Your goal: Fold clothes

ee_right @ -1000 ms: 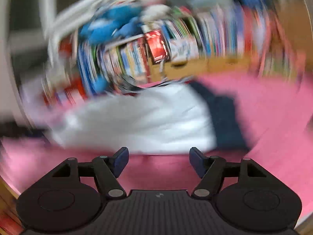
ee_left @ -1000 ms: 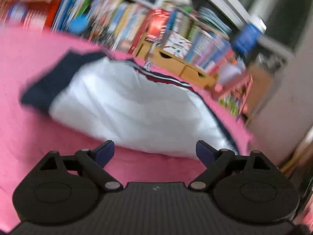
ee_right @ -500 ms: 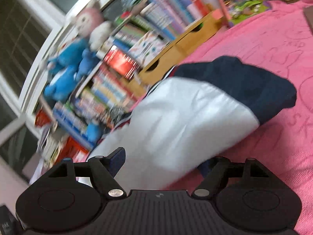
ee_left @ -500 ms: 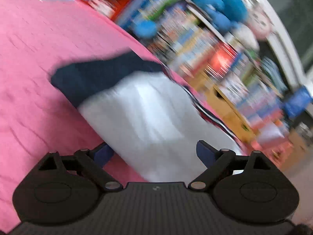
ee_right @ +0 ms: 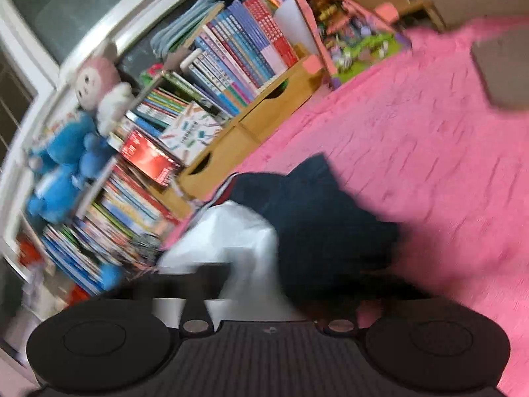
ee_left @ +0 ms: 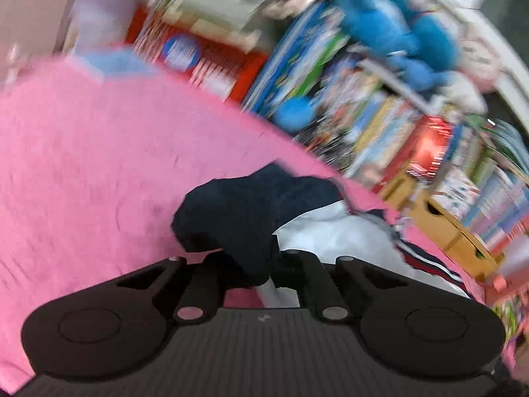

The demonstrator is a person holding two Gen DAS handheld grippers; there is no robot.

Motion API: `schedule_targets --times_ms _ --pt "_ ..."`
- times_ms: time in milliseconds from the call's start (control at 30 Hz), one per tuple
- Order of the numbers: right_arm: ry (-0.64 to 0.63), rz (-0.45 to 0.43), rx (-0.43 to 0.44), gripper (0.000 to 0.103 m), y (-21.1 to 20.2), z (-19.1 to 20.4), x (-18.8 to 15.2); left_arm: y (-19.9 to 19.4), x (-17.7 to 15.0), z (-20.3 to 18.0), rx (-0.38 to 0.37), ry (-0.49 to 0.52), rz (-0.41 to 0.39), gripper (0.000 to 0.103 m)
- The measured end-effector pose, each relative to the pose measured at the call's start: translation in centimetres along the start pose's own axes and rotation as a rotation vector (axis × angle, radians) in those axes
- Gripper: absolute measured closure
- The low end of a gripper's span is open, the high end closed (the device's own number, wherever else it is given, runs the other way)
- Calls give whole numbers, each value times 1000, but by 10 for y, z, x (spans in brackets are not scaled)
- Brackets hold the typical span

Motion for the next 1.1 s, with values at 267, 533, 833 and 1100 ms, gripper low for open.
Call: schedule_targets --times_ms 267,533,833,1100 --pt "-134 90 7 88 -52 -23 -18 -67 -28 22 2 209 42 89" --pt "-351 110 -71 25 -82 -41 -19 -98 -38 57 155 440 -24 6" --pt "-789 -137 -150 20 -91 43 7 -94 -3 -10 -43 658 -182 7" --pt "-983 98 120 58 36 167 -41 34 -49 -73 2 920 39 59"
Point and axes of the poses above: each gripper's, at about its wrist camera, not at the fingertips, and y roughly the way its jaws point, z to its left, x to its top, the point moved 3 cm from there along y, roughly the way its jaws point, and after that the axes turned 10 degrees about -y, right-handed, at the moved point
